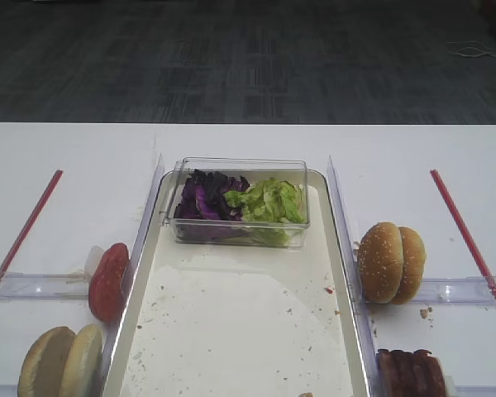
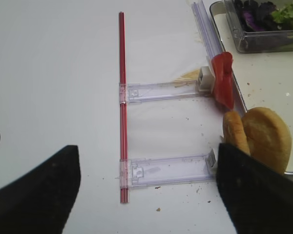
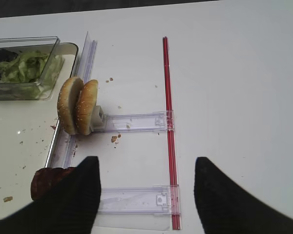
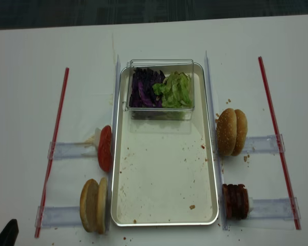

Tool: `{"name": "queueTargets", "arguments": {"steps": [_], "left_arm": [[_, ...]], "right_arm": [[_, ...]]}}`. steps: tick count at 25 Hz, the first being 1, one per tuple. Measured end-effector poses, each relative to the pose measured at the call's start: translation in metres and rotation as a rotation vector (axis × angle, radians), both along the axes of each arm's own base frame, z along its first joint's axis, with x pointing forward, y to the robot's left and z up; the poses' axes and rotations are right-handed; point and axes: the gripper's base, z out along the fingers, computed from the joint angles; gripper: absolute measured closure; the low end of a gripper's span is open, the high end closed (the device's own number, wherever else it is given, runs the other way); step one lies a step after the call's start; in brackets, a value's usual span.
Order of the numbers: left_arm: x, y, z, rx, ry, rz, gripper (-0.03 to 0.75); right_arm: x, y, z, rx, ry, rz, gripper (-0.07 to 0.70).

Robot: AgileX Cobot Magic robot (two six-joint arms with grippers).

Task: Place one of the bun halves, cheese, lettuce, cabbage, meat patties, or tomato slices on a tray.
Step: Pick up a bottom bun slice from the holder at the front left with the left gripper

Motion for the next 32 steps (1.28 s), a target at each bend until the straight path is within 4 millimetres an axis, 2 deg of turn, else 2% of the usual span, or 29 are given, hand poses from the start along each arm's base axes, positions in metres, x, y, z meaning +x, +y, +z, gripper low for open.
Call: {"name": "queueTargets", "arguments": {"steps": [2,5,12,21,25,32], "left_arm": [[0.000,0.000,0.000,0.000,0.002,0.000,0.154],[0.012,0.000,0.000,0.001,0.083,0.000,0.154],[0.054,-0.001,-0.006,0.004,0.381,0.000,0.154],[0.101,0.000,-0.029,0.018,0.728,0.002,0.154],[0.112,0.000,-0.035,0.019,0.809,0.002,0.154],[0.116,0.000,-0.039,0.017,0.843,0.005,0.154]], "right_arm": [[0.000,0.000,0.000,0.000,0.000,0.000,0.167],[0.000,0.000,0.000,0.000,0.000,0.000,0.167],[0.000,0.000,0.000,0.002,0.000,-0.001,0.167],[0.000,0.000,0.000,0.002,0.000,-0.001,0.167],[0.000,0.000,0.000,0.002,0.000,-0.001,0.167],[0.000,0.000,0.000,0.003,0.000,-0.002,0.167]]}}
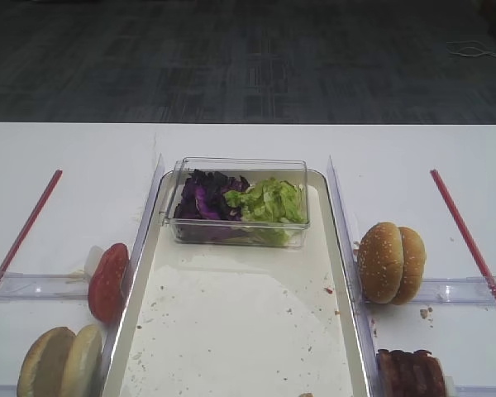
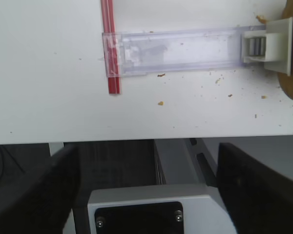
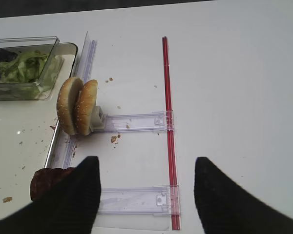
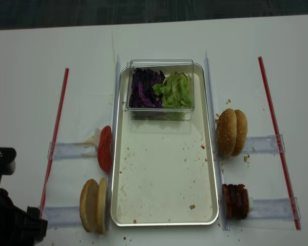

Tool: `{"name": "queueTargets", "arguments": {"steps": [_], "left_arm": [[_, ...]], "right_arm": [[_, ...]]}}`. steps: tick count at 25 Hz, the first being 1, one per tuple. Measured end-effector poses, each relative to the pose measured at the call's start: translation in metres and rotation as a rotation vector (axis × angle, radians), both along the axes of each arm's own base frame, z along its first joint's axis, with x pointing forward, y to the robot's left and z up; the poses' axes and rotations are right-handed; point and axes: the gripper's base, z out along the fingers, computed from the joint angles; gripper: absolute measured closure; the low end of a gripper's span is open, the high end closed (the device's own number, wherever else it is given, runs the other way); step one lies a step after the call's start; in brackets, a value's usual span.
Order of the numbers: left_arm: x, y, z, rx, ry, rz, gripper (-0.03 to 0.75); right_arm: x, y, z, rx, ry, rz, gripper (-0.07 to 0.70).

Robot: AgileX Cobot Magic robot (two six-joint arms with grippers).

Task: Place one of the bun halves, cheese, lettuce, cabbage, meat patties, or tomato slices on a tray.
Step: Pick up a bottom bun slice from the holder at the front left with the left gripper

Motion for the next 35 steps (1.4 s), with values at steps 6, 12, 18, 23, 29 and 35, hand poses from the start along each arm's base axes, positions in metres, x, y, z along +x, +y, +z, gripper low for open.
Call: {"name": "queueTargets", "arguments": {"steps": [6,12,18,23,29,35], "left_arm": [[0.012,0.000,-0.005,0.000,0.049,0.016,0.154],[0.034,0.000,0.000,-0.001,0.031,0.019,0.154],[0.052,-0.001,0.002,-0.003,0.038,0.020,0.154],[0.056,-0.005,0.006,-0.039,0.019,0.027,0.154],[0.056,-0.025,0.007,-0.077,0.018,-0.014,0.154],[0.051,-0.066,0.015,-0.096,-0.019,-0.066,0.154]], "right_arm": [[0.000,0.000,0.000,0.000,0.000,0.000,0.167],[0.000,0.000,0.000,0.000,0.000,0.000,0.167],[0.000,0.000,0.000,0.000,0.000,0.000,0.167],[0.000,0.000,0.000,-0.001,0.000,0.000,0.167],[0.000,0.000,0.000,-0.002,0.000,-0.001,0.167],[0.000,0.000,0.000,-0.002,0.000,-0.001,0.167]]}}
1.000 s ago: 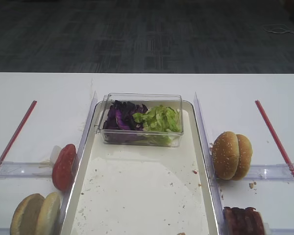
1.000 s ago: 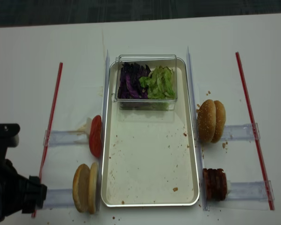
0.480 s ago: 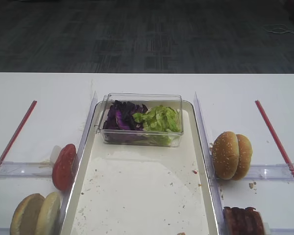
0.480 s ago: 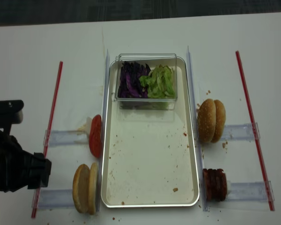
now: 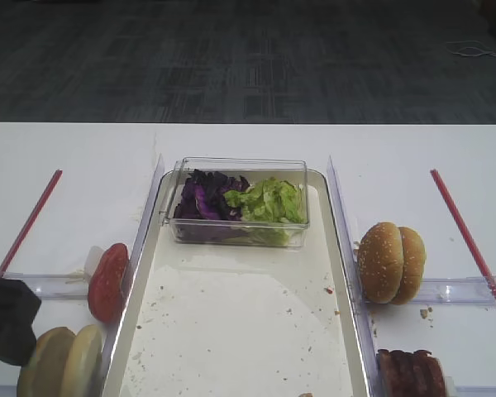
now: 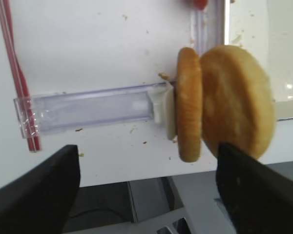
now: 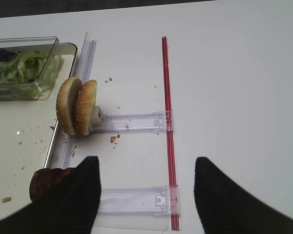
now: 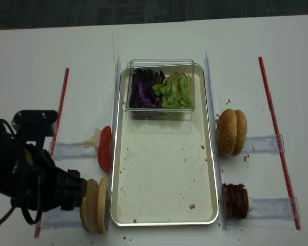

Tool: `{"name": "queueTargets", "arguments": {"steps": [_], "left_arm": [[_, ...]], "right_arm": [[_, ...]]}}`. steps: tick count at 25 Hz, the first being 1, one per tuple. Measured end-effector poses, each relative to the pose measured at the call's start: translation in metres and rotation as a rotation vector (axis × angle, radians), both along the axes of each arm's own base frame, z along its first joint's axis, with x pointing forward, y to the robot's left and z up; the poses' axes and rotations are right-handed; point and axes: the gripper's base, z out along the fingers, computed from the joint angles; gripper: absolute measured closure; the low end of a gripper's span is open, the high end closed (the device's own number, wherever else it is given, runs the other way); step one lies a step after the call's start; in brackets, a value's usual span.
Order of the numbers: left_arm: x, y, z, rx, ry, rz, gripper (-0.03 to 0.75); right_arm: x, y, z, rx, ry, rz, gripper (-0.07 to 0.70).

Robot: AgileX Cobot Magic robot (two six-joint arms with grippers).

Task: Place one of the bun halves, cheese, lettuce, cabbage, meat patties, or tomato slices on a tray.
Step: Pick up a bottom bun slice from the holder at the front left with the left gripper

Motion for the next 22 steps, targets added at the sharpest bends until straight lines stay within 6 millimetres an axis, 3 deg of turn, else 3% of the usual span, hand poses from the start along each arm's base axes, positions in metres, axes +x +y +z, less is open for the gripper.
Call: {"name": "queueTargets", "arguments": {"steps": [8,16,22], "left_arm": [[-0.004,-0.039,0.023,-0.043,-0.080,-0.028,0.154],[0.008,-0.074,0.005,0.013,-0.006,-0.095,0.154],[0.016,-0.082,-0.002,0.012,-0.006,-0.092,0.154]], "right_arm": [[0.000,0.000,0.000,0.000,0.000,0.000,0.167],[0.000,0.000,0.000,0.000,0.000,0.000,0.167],[0.000,0.000,0.000,0.000,0.000,0.000,0.167]]}}
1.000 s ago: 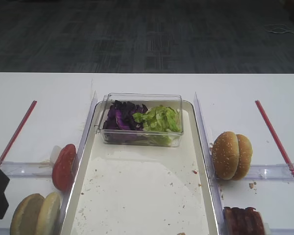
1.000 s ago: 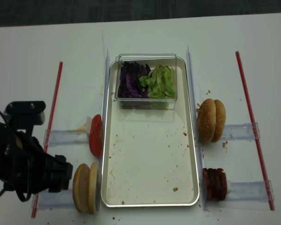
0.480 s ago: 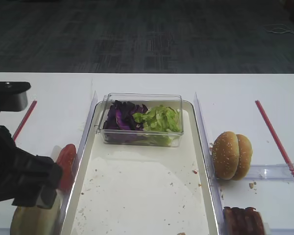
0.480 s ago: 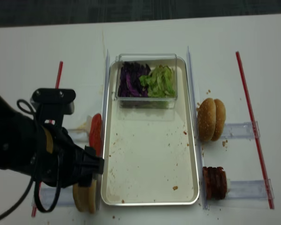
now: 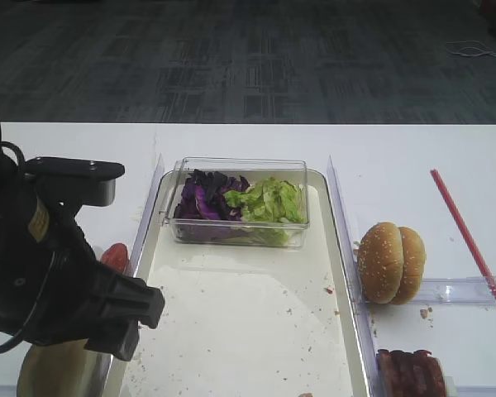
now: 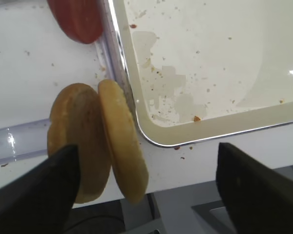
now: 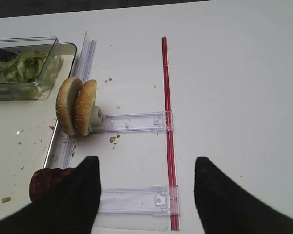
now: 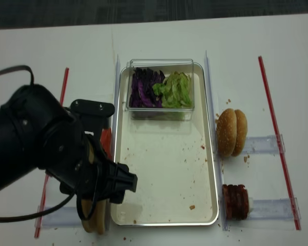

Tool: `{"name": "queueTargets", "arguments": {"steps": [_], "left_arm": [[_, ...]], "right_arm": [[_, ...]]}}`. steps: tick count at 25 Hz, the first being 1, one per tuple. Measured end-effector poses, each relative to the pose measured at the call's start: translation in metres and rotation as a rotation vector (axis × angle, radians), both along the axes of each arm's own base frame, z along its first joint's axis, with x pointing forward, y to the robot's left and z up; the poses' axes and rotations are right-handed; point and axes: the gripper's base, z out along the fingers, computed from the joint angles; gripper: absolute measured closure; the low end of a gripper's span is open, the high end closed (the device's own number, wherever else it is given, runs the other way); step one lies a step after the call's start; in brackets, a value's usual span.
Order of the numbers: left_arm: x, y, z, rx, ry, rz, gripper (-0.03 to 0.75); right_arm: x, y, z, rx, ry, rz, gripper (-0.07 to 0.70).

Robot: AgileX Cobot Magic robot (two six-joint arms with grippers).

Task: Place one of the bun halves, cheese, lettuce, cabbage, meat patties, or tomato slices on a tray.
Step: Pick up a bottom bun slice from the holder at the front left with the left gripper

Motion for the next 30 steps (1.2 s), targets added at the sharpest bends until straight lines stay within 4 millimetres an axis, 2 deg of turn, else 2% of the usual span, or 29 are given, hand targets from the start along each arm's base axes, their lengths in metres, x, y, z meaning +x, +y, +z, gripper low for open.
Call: {"name": "queueTargets", "arguments": {"steps": [18,22,30], "left_arm": [[0.007,-0.012,-0.032,0.058,0.138,0.037,0.159],[0.009,-0.012,-0.035,0.071,0.142,0.034,0.200],[0.010,-0.008,-0.035,0.114,0.122,0.015,0.339]], "right_arm": [[0.000,0.000,0.000,-0.002,0.000,0.001,0.167],[0.000,0.000,0.000,-0.003,0.000,0.002,0.167],[0.000,0.000,0.000,-0.003,0.000,0.002,0.167]]}}
